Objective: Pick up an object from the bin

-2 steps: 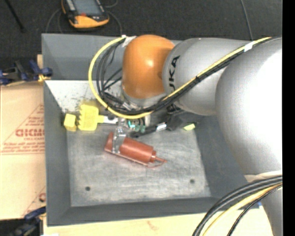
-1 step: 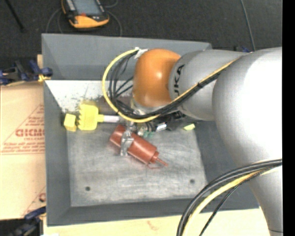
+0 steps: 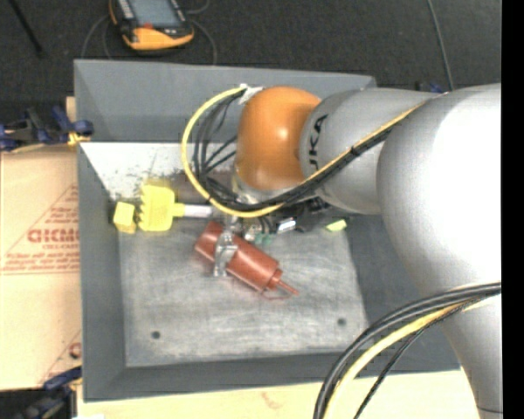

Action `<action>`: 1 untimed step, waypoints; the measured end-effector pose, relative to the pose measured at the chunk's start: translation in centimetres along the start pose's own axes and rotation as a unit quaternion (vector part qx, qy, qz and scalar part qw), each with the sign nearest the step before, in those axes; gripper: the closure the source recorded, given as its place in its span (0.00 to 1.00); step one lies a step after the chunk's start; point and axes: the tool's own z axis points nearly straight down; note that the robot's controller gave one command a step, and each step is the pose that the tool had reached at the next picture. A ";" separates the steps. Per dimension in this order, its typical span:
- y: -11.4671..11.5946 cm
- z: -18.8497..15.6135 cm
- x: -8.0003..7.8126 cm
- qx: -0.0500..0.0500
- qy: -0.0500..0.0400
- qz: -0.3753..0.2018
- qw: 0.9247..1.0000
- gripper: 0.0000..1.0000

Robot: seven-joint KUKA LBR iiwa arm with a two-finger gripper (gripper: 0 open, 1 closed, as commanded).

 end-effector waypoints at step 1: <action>-0.7 -4.1 -0.2 0.004 0.007 0.004 1.000 1.00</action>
Offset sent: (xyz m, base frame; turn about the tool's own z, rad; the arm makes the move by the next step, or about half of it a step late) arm 0.0019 -0.0256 0.1289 -0.0092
